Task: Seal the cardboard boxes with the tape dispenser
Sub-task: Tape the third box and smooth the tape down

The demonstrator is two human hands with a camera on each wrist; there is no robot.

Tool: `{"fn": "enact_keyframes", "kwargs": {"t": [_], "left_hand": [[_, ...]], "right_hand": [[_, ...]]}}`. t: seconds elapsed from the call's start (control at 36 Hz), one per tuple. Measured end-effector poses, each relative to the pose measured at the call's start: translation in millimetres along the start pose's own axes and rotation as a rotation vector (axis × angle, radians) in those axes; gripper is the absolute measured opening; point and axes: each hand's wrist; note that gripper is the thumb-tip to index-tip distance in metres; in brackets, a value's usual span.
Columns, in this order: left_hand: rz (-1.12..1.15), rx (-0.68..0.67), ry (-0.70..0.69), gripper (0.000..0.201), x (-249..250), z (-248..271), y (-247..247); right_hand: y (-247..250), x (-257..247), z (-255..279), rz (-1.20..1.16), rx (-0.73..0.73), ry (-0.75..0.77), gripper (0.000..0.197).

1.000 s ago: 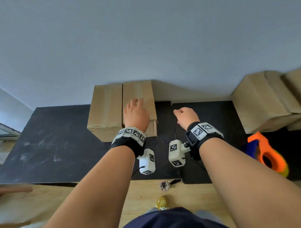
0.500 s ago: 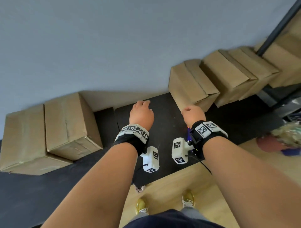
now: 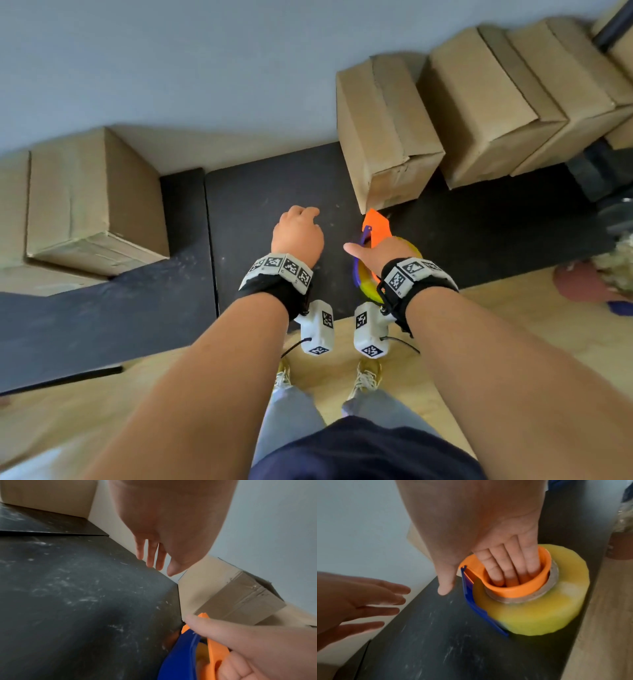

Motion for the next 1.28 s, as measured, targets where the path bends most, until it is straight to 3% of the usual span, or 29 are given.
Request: {"fn": "enact_keyframes", "kwargs": {"t": [0.11,0.25,0.33,0.53,0.72,0.92,1.06,1.19,1.28], "left_hand": [[0.010,0.003,0.040,0.043,-5,11,-12],[0.024,-0.014,0.071,0.042,-15,19,-20],[0.024,-0.024,0.065,0.041,-22,19,-18],[0.013,-0.048,0.022,0.040,-28,12,-9],[0.016,-0.058,-0.119,0.038,-8,4,3],[0.015,-0.045,-0.268,0.040,25,-7,22],[-0.031,-0.046,-0.380,0.047,55,-17,33],[-0.121,-0.038,-0.445,0.054,92,-35,42],[-0.205,-0.063,-0.472,0.064,108,-50,40]], "right_hand": [[-14,4,1,-0.064,0.018,0.036,0.065],[-21,-3,4,0.069,-0.117,-0.065,0.053],[-26,2,2,0.017,-0.072,-0.082,0.036],[-32,6,19,-0.010,0.012,-0.130,0.039],[-8,15,37,-0.339,0.179,-0.148,0.031],[31,31,49,-0.857,0.097,-0.259,0.030],[45,39,53,-1.054,0.110,-0.275,0.043],[70,45,49,-1.105,0.154,-0.333,0.084],[82,50,41,-1.101,0.183,-0.319,0.085]]}}
Point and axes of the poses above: each hand's wrist, its own z-axis away from the middle knuckle, its own y-axis out of the back of the hand, x = y × z, and after that the axes turned 5 degrees about -y, right-handed
